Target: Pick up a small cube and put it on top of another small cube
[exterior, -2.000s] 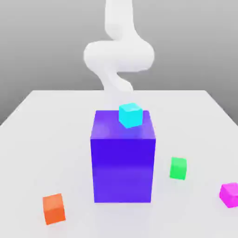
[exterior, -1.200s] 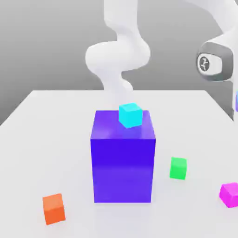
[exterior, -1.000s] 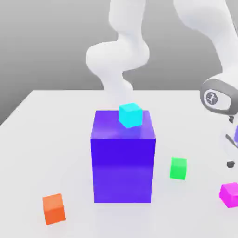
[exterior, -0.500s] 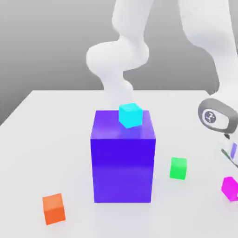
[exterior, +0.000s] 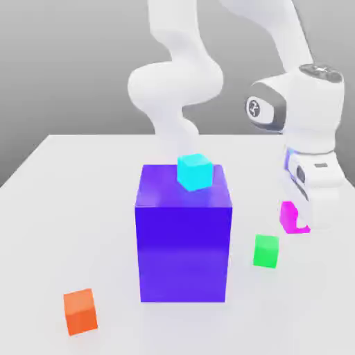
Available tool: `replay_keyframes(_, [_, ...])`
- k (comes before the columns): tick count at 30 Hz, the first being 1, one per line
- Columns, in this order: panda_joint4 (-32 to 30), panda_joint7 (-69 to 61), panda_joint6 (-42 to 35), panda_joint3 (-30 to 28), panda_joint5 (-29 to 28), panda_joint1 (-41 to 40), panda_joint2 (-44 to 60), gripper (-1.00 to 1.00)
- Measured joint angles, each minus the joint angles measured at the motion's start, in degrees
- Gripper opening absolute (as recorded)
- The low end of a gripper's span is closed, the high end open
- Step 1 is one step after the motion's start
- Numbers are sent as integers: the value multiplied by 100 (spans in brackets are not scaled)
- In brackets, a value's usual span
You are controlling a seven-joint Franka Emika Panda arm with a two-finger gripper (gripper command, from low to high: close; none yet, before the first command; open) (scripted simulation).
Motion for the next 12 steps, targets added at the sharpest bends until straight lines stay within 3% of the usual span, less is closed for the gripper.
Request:
replay_keyframes(3, [-267,143,307,51,-115,-90,27,-100])
replay_keyframes(9, [-251,388,1455,39,-464,-193,1192,-100])
replay_keyframes(10, [-245,434,1577,7,-530,-194,1321,100])
replay_keyframes(12, [-245,434,1577,6,-530,-245,1321,100])
